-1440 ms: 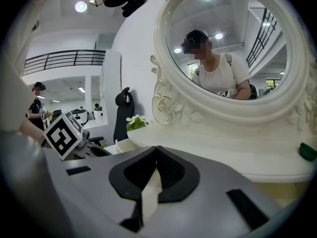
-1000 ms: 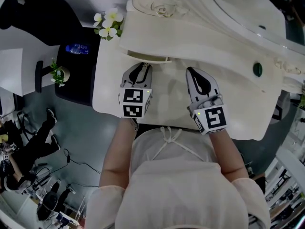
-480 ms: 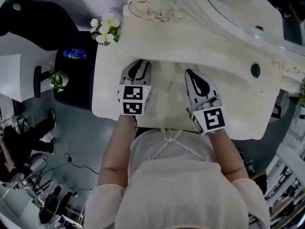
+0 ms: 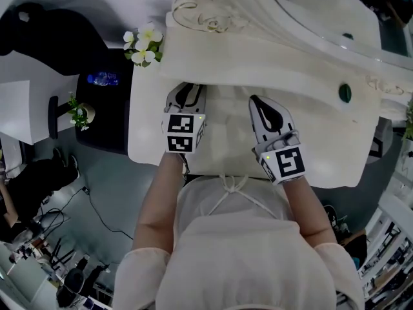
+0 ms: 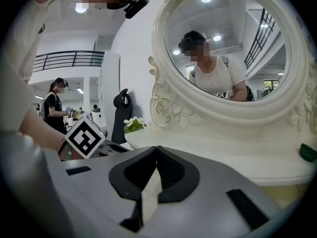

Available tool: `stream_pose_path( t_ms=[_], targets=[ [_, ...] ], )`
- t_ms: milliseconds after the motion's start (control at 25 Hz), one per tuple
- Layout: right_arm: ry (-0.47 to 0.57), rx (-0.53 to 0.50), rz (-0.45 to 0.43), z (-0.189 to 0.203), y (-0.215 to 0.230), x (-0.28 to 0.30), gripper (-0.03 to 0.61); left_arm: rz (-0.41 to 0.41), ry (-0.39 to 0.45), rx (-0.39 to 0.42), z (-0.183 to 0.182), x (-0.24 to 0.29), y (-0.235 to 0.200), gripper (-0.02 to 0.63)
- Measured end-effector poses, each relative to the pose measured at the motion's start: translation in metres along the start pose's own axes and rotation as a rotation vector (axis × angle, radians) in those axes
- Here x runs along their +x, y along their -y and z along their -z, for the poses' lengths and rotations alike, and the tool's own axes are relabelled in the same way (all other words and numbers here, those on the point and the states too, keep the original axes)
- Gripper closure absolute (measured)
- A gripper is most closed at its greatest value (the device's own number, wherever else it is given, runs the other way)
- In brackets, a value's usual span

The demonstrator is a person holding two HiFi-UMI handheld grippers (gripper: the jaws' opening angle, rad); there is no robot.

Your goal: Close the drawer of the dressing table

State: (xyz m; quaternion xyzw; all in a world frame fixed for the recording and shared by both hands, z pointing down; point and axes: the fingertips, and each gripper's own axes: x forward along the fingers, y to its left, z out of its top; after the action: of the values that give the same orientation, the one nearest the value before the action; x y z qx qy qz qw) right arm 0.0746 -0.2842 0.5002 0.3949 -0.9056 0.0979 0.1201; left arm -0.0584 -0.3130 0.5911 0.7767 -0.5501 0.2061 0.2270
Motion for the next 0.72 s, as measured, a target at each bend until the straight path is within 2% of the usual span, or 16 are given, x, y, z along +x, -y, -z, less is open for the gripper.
stream_pose_path(
  t_ms=[120, 240, 280, 360, 400, 720],
  targets=[
    [0.000, 0.000, 0.009, -0.001, -0.002, -0.002, 0.572, 0.009, 0.006, -0.007, 0.000, 0.000, 0.000, 0.509],
    [-0.001, 0.007, 0.022, -0.001, -0.004, -0.005, 0.572, 0.021, -0.012, 0.018, 0.002, 0.000, 0.004, 0.504],
    [-0.002, 0.011, 0.029, -0.002, -0.005, -0.007, 0.572, 0.036, -0.018, 0.030, 0.001, 0.000, 0.007, 0.471],
    [0.001, 0.015, 0.042, -0.004, -0.008, -0.010, 0.572, 0.073, -0.017, 0.047, 0.000, -0.004, 0.016, 0.345],
    [0.003, 0.010, 0.044, -0.006, -0.010, -0.012, 0.572, 0.089, -0.011, 0.050, -0.002, -0.007, 0.020, 0.319],
    [0.021, -0.007, 0.083, -0.019, -0.026, -0.036, 0.572, 0.119, 0.062, 0.072, -0.028, -0.054, 0.027, 0.304]
  ],
)
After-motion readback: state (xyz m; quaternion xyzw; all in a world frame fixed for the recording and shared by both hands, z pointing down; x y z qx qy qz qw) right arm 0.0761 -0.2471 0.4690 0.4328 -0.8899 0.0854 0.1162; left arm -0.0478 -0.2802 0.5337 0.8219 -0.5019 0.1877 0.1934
